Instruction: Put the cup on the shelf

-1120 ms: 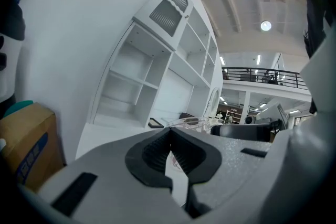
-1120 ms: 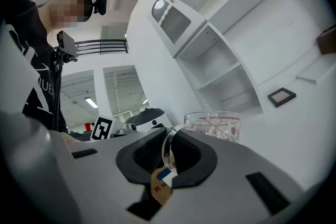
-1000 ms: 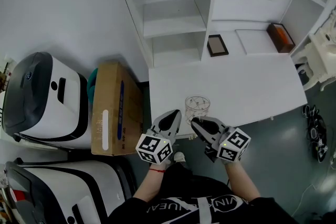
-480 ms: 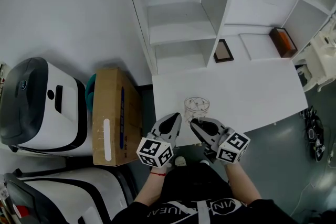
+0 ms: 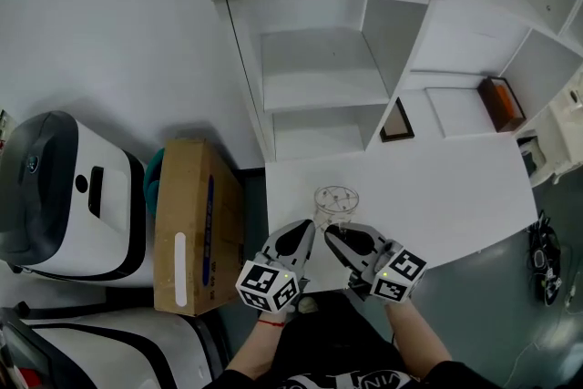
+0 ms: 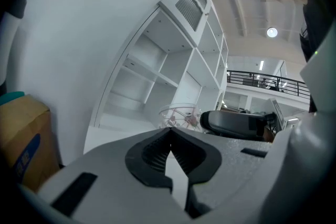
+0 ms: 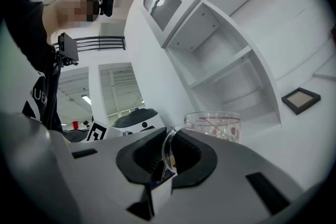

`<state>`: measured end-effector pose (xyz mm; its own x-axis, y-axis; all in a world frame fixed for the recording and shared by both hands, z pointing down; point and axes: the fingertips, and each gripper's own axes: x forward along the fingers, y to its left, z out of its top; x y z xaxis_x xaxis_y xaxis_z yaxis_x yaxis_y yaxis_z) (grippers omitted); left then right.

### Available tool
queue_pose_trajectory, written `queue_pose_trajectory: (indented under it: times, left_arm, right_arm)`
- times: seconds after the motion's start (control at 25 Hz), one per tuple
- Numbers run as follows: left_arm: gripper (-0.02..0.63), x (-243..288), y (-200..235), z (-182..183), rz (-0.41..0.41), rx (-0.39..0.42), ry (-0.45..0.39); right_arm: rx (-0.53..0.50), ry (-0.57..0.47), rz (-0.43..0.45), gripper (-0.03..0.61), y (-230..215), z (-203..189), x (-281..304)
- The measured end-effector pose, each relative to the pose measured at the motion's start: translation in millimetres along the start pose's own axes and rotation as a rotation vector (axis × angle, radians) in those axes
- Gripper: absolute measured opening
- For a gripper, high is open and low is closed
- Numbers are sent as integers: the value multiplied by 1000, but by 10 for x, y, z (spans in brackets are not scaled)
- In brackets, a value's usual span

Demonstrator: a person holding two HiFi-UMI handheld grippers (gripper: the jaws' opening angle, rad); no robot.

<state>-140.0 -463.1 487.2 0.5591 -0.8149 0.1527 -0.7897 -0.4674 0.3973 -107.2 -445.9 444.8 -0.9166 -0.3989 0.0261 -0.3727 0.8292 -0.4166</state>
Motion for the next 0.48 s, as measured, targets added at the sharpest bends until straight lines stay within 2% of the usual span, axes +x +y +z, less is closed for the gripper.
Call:
queue_pose_trajectory:
  times: [0.48]
  left_arm:
    - [5, 411, 290, -86, 6, 2, 34]
  right_arm:
    - [21, 16, 26, 25, -614, -23, 352]
